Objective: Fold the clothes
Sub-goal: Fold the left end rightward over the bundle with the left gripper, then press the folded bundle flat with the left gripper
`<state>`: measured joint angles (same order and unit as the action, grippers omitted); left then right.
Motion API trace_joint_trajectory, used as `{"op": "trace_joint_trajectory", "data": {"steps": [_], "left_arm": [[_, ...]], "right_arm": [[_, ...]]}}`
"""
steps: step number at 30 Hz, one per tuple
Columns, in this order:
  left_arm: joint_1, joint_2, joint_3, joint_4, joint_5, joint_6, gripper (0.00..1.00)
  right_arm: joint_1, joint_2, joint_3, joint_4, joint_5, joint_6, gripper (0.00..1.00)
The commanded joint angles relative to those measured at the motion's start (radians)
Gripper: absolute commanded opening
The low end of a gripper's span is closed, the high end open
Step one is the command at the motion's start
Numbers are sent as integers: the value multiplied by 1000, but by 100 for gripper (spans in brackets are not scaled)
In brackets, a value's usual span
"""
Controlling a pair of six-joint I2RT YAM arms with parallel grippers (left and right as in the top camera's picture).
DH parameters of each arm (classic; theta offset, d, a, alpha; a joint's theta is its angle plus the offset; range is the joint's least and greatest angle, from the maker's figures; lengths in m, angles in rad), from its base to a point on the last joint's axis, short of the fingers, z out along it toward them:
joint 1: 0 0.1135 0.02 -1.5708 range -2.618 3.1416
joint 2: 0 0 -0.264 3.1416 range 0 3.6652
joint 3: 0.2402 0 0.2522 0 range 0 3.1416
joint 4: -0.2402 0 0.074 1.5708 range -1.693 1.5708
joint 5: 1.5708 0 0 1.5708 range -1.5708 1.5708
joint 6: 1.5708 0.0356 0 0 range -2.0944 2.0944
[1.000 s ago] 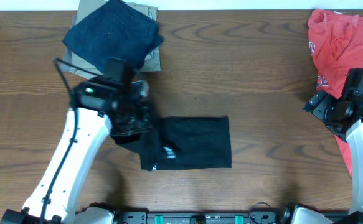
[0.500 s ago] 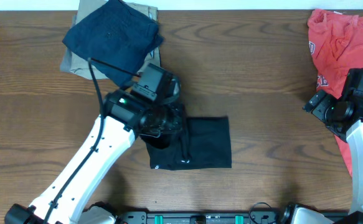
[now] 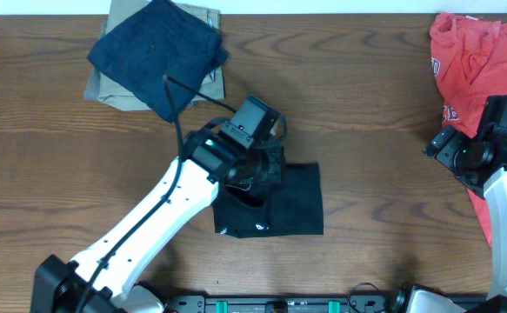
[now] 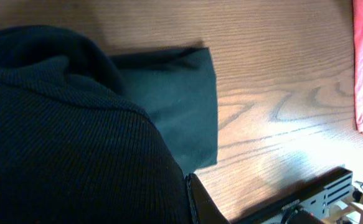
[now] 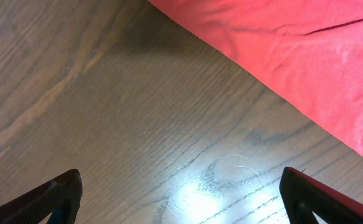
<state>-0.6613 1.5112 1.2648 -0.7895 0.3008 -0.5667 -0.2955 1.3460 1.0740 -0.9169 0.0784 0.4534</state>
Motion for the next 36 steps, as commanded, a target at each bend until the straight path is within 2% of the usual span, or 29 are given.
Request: {"op": "trace_joint_trajectory", "data": {"steps": [1, 11, 19, 26, 36], "left_arm": [[-26, 8, 14, 38, -26, -10, 6], [-97, 30, 8, 77, -70, -13, 6], [-104, 128, 4, 93, -69, -76, 6], [-104, 212, 4, 141, -23, -83, 10], [-114, 223, 4, 203, 6, -83, 11]], "right_arm": [[-5, -9, 5, 0, 0, -6, 99], [-5, -9, 5, 0, 0, -6, 99], [-5, -9, 5, 0, 0, -6, 99], [-5, -9, 5, 0, 0, -6, 99], [-5, -9, 5, 0, 0, -6, 99]]}}
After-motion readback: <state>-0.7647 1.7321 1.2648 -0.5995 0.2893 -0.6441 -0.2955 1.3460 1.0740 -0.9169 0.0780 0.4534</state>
